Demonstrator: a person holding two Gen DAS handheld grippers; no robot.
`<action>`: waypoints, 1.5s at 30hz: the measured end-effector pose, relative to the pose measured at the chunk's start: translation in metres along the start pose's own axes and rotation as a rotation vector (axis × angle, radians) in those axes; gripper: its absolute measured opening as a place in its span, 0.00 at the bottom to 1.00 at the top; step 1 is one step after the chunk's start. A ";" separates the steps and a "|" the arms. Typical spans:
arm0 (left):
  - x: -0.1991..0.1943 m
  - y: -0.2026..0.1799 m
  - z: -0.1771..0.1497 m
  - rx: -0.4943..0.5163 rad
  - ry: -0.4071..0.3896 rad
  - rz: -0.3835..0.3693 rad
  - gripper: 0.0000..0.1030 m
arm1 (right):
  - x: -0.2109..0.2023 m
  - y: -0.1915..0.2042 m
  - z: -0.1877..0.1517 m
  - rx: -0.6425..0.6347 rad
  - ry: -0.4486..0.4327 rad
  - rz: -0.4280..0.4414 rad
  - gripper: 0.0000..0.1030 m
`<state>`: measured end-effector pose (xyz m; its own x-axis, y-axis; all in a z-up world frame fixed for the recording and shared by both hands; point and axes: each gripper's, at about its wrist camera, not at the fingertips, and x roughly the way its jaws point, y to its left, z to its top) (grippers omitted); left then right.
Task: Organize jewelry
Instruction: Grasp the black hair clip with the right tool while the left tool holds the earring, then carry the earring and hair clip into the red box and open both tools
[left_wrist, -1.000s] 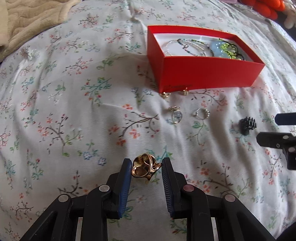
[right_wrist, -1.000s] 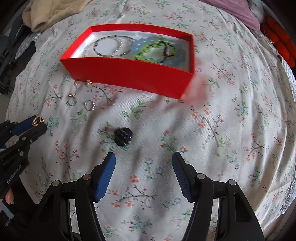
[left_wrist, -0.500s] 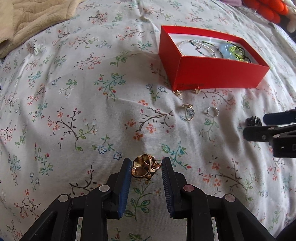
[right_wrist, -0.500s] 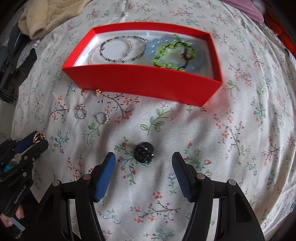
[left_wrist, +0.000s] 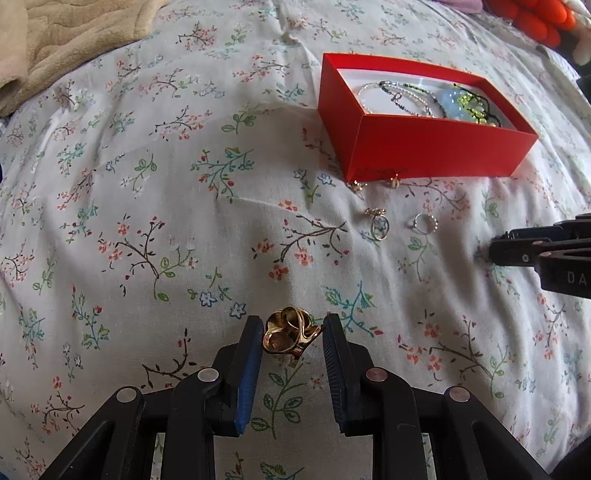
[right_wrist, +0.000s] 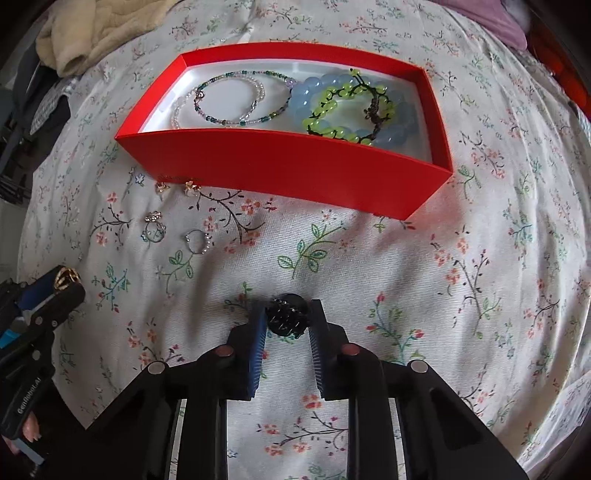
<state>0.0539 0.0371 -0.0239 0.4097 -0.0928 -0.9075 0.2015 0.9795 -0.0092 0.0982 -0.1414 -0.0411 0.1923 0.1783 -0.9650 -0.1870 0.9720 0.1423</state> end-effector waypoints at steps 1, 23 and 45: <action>0.000 0.000 0.000 0.000 -0.001 0.000 0.26 | -0.001 -0.001 -0.001 -0.001 -0.002 0.000 0.23; -0.012 -0.020 0.016 0.009 -0.044 -0.024 0.26 | -0.047 -0.015 -0.014 -0.022 -0.095 0.012 0.23; -0.039 -0.050 0.059 -0.026 -0.176 -0.133 0.26 | -0.102 -0.040 0.001 0.061 -0.229 0.085 0.24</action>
<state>0.0800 -0.0185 0.0366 0.5303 -0.2494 -0.8103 0.2425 0.9604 -0.1369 0.0867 -0.1981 0.0514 0.3931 0.2831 -0.8748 -0.1544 0.9583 0.2407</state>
